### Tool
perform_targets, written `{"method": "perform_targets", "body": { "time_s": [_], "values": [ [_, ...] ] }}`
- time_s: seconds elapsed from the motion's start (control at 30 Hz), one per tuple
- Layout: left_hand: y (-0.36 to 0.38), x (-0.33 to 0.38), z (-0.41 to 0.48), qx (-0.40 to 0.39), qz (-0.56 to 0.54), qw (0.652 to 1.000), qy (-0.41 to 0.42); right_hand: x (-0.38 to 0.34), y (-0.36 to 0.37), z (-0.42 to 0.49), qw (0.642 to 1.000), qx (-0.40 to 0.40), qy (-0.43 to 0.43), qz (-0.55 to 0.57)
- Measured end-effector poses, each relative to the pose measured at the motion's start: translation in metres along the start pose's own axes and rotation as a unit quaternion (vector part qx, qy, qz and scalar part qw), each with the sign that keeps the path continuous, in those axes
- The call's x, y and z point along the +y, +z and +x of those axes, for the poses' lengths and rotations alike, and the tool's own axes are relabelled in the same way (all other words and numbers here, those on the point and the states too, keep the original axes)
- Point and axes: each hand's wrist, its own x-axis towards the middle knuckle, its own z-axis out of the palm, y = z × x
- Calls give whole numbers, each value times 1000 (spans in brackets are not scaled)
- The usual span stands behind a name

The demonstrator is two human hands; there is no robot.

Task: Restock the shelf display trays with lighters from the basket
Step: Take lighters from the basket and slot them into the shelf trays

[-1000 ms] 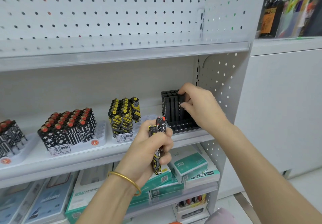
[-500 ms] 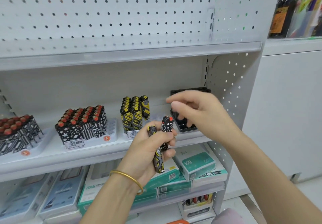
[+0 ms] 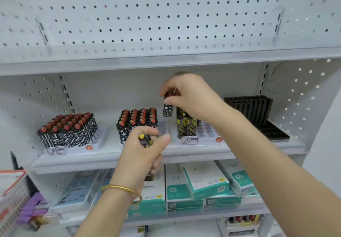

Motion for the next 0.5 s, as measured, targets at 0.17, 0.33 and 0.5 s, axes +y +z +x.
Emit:
{"method": "perform_targets", "body": {
  "time_s": [0.17,0.33,0.5],
  "values": [
    [-12,-4,4,-20,-20,999,-32,4,29,29,987,-80,-4,-137],
    [-13,-2,3,-54,-98,992,-57,1,36,45,977,-151,67,-138],
    [-17,-5,6,-74,-131,986,-68,1,41,51,971,-178,67,-146]
  ]
}}
